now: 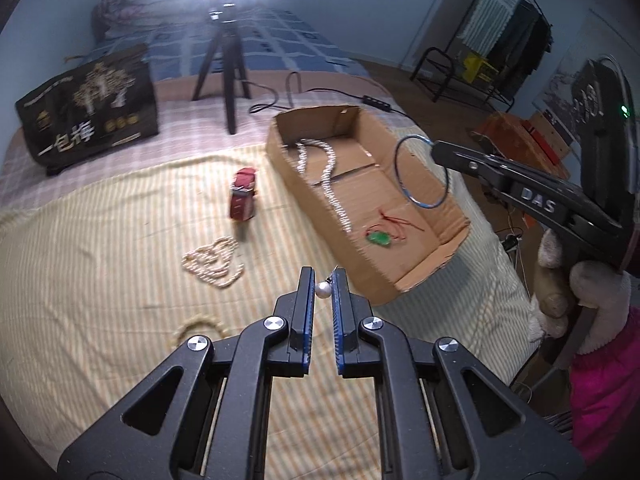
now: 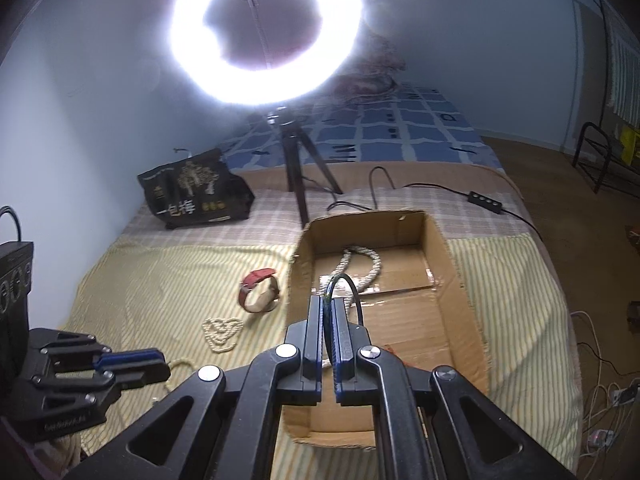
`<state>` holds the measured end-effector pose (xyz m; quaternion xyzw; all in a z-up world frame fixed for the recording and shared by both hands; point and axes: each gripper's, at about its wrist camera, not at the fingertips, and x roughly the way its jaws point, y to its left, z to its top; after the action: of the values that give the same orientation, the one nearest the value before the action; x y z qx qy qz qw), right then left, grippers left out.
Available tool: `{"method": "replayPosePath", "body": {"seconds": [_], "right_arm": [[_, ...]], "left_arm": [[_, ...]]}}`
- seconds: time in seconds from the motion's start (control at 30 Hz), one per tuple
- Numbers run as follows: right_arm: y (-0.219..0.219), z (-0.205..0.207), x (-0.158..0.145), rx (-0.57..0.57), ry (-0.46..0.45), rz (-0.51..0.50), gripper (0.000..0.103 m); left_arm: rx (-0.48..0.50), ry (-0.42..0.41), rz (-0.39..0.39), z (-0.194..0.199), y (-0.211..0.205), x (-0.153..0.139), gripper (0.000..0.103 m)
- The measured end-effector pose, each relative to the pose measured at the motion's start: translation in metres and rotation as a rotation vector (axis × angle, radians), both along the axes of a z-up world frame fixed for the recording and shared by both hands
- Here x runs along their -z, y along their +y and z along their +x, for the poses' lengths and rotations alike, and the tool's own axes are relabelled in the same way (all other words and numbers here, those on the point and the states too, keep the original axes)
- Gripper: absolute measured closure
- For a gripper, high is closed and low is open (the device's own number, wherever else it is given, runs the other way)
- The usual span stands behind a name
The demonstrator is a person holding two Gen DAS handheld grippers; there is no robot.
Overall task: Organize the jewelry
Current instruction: 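Carry the earring with the left tool while the right carries the bangle to the box, then open the left tool dropping the earring in the box while the right releases the bangle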
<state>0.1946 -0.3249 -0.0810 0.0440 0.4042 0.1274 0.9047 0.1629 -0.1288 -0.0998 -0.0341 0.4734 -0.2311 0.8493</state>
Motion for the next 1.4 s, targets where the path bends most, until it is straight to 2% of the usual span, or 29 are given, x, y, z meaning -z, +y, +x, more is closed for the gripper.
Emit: {"method": "replayPosePath", "body": {"seconds": [0.27,0.77,1.2,1.23,1.3,1.37,1.4], "right_arm": [[-0.022,0.017,0.005,0.044,0.001,-0.005,0.102],[-0.035,0.046,0.018,0.055,0.015,0.002,0.102],[-0.042,0.062,0.029,0.063,0.04,0.033,0.1],[-0.041,0.062,0.029,0.064,0.041,0.034,0.097],[-0.042,0.063,0.029,0.074,0.041,0.034,0.071],[-0.042,0.062,0.028,0.088,0.037,0.026,0.063],[-0.042,0.062,0.028,0.094,0.04,0.021,0.051]], "left_arm": [[0.025,-0.007,-0.003,0.008,-0.032,0.002,0.097],[0.057,-0.015,-0.014,0.029,-0.079,0.013,0.097],[0.08,-0.004,-0.011,0.038,-0.098,0.025,0.097],[0.08,-0.004,-0.014,0.039,-0.098,0.025,0.097],[0.083,0.0,-0.018,0.039,-0.099,0.026,0.097],[0.094,0.007,-0.017,0.039,-0.1,0.026,0.096],[0.1,0.013,-0.013,0.039,-0.1,0.027,0.083]]}}
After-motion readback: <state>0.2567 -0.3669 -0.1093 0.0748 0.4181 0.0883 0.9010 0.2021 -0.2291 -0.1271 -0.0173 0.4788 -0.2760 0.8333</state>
